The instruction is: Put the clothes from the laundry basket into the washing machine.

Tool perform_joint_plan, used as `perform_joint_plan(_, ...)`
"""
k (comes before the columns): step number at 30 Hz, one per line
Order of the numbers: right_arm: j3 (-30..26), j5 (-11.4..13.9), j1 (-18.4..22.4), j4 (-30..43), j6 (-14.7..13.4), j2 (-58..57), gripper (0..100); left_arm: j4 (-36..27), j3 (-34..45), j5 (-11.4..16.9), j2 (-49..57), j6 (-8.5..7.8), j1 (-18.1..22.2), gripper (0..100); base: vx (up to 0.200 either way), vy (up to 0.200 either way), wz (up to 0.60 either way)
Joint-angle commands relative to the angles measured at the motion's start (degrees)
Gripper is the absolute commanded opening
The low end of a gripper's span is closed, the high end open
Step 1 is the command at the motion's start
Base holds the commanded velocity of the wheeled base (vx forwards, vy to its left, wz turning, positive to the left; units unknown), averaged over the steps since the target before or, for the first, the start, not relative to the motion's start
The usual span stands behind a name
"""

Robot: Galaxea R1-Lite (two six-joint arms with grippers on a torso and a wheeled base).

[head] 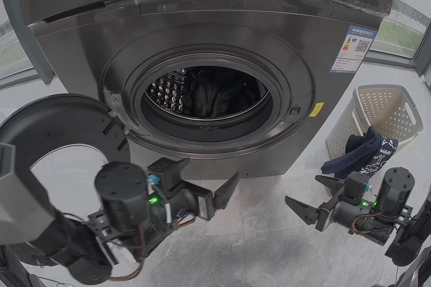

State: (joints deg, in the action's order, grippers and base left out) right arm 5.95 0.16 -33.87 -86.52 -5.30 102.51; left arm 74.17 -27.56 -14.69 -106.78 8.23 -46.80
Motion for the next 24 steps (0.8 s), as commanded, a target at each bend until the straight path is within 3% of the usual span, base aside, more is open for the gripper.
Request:
perform_joint_plan(1, -5.9, -0.6, 5.7, 2.0, 0.2, -14.0, 100, 1.1, 13.9, -0.1, 19.6, 0.3, -1.3, 100, 0.0, 0.0, 0.0)
perform_joint_plan(2, -5.9, -0.6, 5.7, 2.0, 0.2, -14.0, 100, 1.1, 13.9, -0.1, 19.6, 0.3, -1.3, 100, 0.0, 0.0, 0.0)
perform_joint_plan(3, -5.9, -0.6, 9.2, 4.3, 0.4, -17.5, 100, 0.9, 17.5, 0.0, 23.5, 0.3, 1.6, 100, -0.2, 0.0, 0.0)
perform_joint_plan(8, -5.9, -0.7, 10.9, 9.3, 0.3, -22.0, 100, 0.5, 21.1, 0.0, 28.0, 0.12, 2.9, 100, -0.08, 0.0, 0.0)
perform_joint_plan(9, -5.9, -1.9, 13.0, 18.6, -0.1, -27.0, 100, -1.0, 25.8, 0.7, 32.6, -1.11, 5.9, 100, 0.0, 0.0, 0.0)
perform_joint_plan(14, -5.9, -4.6, 14.4, 31.6, -0.2, -37.6, 100, -5.8, 27.6, 0.6, 40.0, -1.64, 9.4, 100, -0.12, 0.0, 0.0)
perform_joint_plan(16, -5.9, -4.9, 14.5, 39.5, 0.0, -46.1, 100, -13.3, 27.6, 1.0, 47.8, -2.08, 10.2, 100, -0.2, 0.0, 0.0)
perform_joint_plan(17, -5.9, -4.9, 14.5, 39.5, 0.0, -46.1, 100, -13.3, 27.6, 1.0, 47.8, -2.08, 10.2, 100, -0.2, 0.0, 0.0)
perform_joint_plan(18, -5.9, -5.0, 14.9, 46.4, 0.3, -53.5, 100, -21.3, 27.6, 1.0, 54.1, -3.04, 9.9, 100, -0.2, 0.0, 0.0)
perform_joint_plan(24, -5.9, -6.5, 18.2, 62.0, 1.3, -72.5, 100, -42.7, 27.6, 0.8, 74.0, -3.39, 10.6, 100, -0.067, 0.0, 0.0)
